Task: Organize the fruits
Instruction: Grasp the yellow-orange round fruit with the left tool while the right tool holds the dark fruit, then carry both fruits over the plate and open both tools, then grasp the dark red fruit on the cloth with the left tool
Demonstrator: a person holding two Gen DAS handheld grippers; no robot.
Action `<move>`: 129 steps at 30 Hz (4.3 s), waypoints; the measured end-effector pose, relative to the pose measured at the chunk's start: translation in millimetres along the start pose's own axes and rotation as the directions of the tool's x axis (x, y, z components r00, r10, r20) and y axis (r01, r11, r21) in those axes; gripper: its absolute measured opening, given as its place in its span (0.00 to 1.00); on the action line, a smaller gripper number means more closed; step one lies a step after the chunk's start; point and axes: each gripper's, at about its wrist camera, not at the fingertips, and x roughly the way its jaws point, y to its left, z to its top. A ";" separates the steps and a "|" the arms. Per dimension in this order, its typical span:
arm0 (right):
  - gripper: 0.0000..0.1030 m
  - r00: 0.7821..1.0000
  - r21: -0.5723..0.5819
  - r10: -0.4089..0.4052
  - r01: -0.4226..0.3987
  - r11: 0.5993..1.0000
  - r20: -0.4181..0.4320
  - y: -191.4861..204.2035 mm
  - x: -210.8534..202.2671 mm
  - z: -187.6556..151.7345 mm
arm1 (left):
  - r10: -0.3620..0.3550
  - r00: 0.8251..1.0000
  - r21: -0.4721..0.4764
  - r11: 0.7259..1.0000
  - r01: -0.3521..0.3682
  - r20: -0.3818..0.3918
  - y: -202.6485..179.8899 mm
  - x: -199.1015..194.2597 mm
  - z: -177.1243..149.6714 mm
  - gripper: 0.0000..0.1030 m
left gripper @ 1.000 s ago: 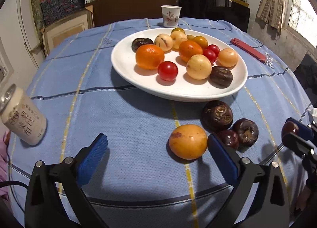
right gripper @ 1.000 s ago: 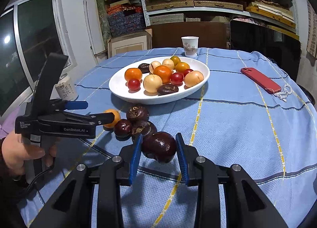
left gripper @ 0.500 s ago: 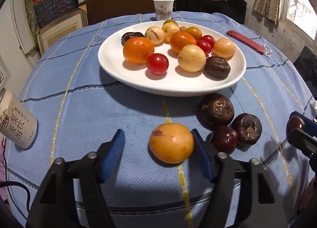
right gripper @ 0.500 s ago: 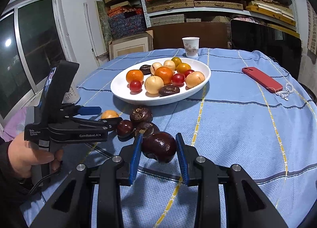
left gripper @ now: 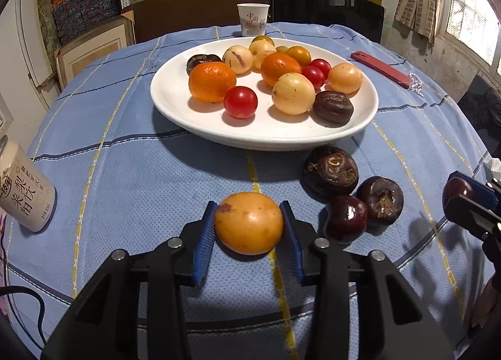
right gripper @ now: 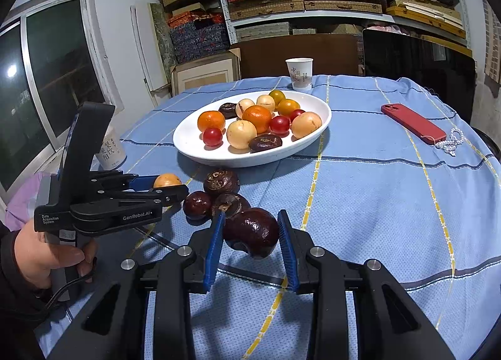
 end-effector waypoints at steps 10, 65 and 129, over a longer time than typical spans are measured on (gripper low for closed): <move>0.34 1.000 0.001 0.000 0.000 1.000 0.005 0.4 0.1 0.3 | 0.005 1.000 -0.013 1.000 -0.004 0.019 3.4 -8.6 -5.1 0.38; 0.34 0.992 -0.182 -0.036 0.057 0.982 0.119 -31.8 16.3 139.7 | -0.118 0.971 -0.027 0.992 0.126 0.208 34.3 -58.6 134.8 0.38; 0.64 0.993 -0.049 0.114 -0.114 0.992 0.000 -10.0 -9.4 1.1 | -0.102 0.995 0.149 0.983 0.103 -0.012 -49.3 2.5 0.8 0.33</move>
